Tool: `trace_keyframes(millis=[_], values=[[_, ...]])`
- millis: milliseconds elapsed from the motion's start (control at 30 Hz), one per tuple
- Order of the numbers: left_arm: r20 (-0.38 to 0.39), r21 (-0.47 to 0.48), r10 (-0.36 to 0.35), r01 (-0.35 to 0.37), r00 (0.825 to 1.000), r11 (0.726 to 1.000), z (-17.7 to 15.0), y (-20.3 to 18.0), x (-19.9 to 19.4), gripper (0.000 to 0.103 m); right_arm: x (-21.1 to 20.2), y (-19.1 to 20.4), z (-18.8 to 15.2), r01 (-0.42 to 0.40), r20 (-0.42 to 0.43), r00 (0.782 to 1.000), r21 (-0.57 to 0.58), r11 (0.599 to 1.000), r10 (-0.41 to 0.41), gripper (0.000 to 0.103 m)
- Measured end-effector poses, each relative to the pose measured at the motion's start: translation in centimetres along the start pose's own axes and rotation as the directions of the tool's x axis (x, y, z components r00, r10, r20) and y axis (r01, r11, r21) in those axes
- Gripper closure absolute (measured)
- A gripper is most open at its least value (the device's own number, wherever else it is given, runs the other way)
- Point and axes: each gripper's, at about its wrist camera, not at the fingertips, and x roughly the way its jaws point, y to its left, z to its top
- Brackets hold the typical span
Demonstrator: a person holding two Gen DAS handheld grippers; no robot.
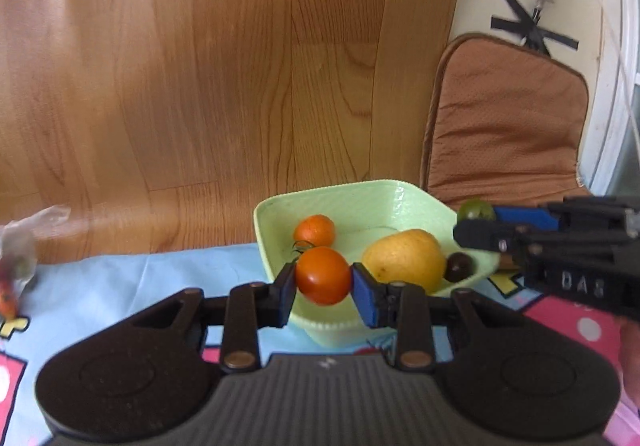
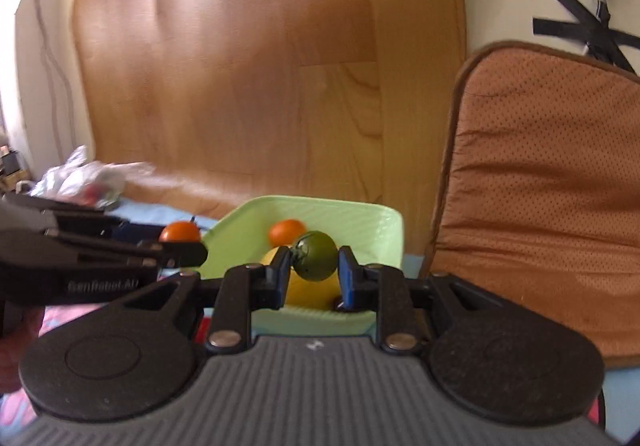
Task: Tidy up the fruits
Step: 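Carry the orange and green tomatoes into the green basket and open both tools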
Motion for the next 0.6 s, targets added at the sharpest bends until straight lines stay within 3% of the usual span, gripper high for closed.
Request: trace_keyframes(millis=[100, 200, 433, 600], values=[[-0.040, 0.002, -0.008, 0.009, 0.999, 1.000, 0.2, -0.1, 2.4, 0.072, 2.3, -1.9, 0.2, 0.034, -0.026, 0.999, 0.039, 0.999, -0.033, 0.074], [-0.033, -0.010, -0.013, 0.012, 0.999, 1.000, 0.4, 0.2, 2.6, 0.062, 3.3, -2.6, 0.2, 0.037, -0.023, 0.999, 0.063, 0.997, -0.036, 0.068], [0.042, -0.137, 0.003, 0.003, 0.999, 0.991, 0.8, 3.5, -1.7, 0.059, -0.3, -2.7, 0.1, 0.007, 0.044, 0.999, 0.078, 0.997, -0.010, 0.068], [0.063, -0.215, 0.036, -0.021, 0.997, 0.976, -2.2, 5.9, -6.9, 0.059, -3.7, -1.9, -1.3, -0.061, 0.009, 0.998, 0.116, 0.991, 0.060, 0.068]])
